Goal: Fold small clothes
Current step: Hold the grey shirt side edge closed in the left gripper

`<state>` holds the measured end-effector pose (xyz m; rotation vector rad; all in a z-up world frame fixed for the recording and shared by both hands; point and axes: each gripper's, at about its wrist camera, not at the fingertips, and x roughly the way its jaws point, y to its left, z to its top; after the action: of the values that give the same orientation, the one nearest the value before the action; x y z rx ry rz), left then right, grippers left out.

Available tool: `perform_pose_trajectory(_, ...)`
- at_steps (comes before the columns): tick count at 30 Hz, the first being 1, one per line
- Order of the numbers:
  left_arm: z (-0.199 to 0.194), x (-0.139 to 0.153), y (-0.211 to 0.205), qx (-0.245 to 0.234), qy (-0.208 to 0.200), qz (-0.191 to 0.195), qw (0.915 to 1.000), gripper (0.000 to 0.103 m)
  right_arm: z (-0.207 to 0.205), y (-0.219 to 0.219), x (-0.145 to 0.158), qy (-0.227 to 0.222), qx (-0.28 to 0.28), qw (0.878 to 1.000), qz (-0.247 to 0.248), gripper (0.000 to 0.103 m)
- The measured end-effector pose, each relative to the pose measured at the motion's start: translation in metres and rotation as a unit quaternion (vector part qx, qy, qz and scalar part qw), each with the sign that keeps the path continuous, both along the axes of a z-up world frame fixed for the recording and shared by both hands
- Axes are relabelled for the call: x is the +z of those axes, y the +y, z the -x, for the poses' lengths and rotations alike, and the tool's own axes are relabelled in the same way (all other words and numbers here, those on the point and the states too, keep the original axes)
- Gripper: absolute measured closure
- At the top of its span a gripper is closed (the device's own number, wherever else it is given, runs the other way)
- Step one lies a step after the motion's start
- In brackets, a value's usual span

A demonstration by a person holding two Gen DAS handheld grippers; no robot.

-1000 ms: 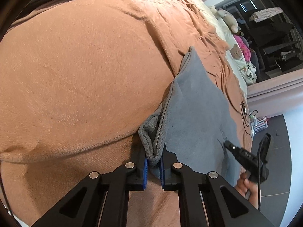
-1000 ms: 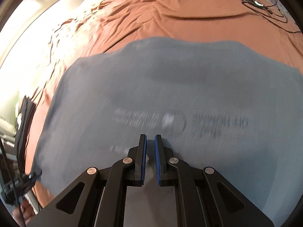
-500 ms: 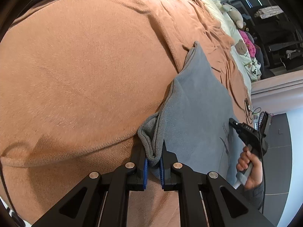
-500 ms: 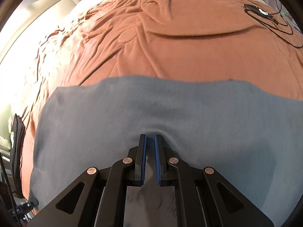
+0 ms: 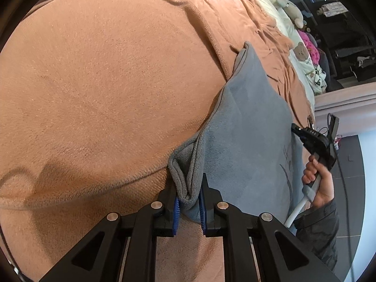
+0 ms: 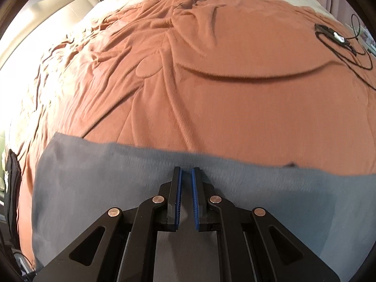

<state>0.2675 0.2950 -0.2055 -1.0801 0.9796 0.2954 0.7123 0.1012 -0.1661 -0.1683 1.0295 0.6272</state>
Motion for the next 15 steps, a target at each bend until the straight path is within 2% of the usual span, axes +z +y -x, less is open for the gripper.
perform_pose_trajectory(8, 0.005, 0.003, 0.001, 0.004, -0.014, 0.002, 0.9999, 0.094, 0.039, -0.025, 0.029, -0.009, 0.016, 1.000, -0.016, 0.098)
perform_pose_trajectory(15, 0.009, 0.033, 0.006, 0.007, -0.080, 0.027, 0.9965, 0.095, 0.093, -0.058, 0.040, 0.023, 0.038, 0.998, -0.042, 0.099)
